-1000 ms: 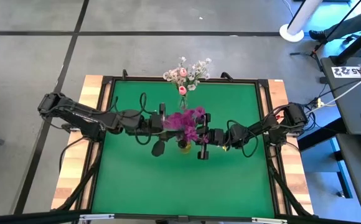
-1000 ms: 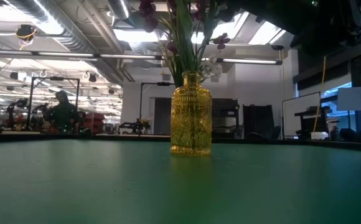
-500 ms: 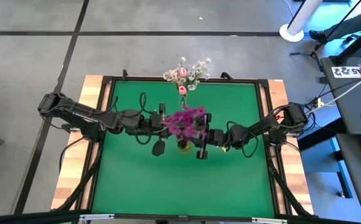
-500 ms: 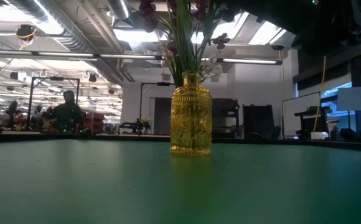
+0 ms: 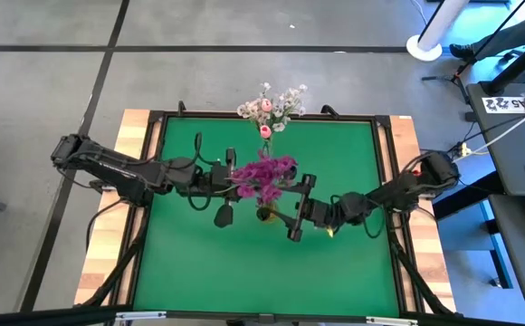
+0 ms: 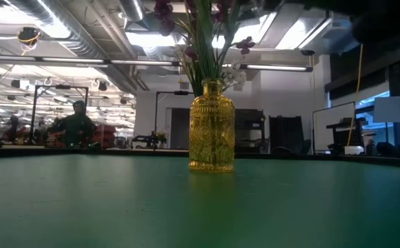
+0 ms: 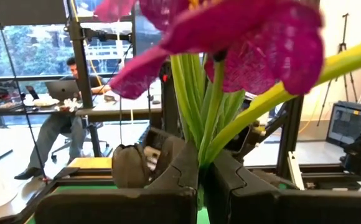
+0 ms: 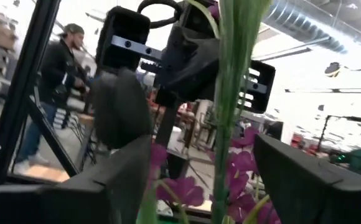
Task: Sort flowers into vase by color
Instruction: Put the violet flower into the yellow transparent vase
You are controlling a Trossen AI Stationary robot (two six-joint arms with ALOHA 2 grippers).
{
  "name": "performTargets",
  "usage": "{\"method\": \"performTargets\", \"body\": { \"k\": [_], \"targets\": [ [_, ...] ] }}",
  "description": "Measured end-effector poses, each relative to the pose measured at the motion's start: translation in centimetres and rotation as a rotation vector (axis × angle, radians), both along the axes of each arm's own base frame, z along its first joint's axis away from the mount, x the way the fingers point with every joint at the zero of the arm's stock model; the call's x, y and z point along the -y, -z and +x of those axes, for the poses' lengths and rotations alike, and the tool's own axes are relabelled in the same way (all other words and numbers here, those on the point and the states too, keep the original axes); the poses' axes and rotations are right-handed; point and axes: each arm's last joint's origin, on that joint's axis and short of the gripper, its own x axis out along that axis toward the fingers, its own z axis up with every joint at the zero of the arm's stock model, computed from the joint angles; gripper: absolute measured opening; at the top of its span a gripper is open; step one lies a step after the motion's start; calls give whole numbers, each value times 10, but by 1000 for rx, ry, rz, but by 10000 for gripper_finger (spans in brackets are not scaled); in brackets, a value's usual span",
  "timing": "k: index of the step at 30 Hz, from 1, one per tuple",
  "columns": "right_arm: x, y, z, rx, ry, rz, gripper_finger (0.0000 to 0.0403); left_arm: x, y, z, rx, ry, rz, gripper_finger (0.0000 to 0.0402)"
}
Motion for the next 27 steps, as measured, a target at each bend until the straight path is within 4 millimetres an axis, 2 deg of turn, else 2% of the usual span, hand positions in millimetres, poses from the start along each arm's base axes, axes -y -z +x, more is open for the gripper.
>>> {"method": "performTargets", "body": {
  "k": [8, 15, 27],
  "targets": [
    [-30, -20, -26, -81, 76, -47, 293, 2, 0, -2, -10, 10, 2, 0],
    [-51, -34, -49, -107, 147, -79, 294, -1, 7, -4, -95, -101, 28, 0],
    [-60, -35, -59, -140, 234, -106, 294, 0, 9, -4, -121, -72, -4, 0]
  ]
}}
